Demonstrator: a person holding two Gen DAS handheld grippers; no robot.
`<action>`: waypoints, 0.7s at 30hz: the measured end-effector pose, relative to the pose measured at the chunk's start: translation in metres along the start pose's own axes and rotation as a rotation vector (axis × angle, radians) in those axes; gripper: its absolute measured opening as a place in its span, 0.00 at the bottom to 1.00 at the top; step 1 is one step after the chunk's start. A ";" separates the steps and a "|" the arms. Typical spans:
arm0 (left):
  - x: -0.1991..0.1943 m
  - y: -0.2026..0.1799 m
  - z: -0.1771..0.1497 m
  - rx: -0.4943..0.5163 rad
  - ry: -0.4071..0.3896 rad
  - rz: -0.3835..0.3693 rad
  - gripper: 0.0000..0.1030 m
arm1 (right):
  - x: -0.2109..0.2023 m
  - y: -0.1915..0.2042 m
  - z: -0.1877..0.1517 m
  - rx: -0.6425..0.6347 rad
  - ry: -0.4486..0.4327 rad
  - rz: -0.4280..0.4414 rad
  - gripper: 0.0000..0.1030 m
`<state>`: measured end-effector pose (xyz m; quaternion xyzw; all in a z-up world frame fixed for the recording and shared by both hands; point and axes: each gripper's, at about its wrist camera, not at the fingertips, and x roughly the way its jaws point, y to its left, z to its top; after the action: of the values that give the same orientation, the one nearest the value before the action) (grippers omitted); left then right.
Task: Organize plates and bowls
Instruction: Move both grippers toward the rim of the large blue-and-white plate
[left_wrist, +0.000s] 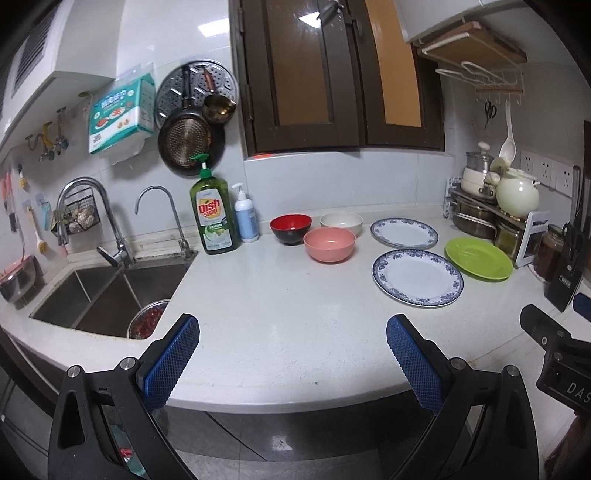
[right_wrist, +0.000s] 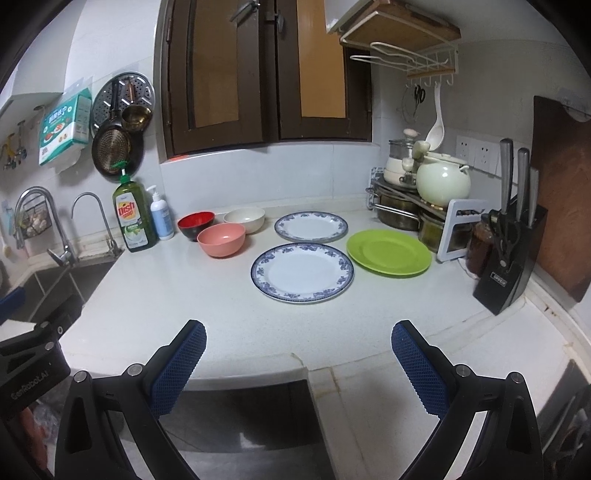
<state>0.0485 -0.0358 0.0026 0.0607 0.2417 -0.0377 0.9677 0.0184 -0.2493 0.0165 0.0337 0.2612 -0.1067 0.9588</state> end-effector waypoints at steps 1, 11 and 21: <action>0.005 -0.001 0.003 0.012 0.002 -0.001 1.00 | 0.005 0.000 0.002 0.000 0.004 -0.002 0.99; 0.088 0.002 0.046 0.133 0.005 -0.123 0.99 | 0.072 0.015 0.033 0.083 0.073 -0.075 0.99; 0.168 -0.012 0.065 0.207 0.082 -0.224 0.95 | 0.129 0.024 0.054 0.116 0.140 -0.230 0.98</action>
<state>0.2252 -0.0642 -0.0215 0.1340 0.2809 -0.1677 0.9354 0.1589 -0.2562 -0.0021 0.0665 0.3231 -0.2281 0.9160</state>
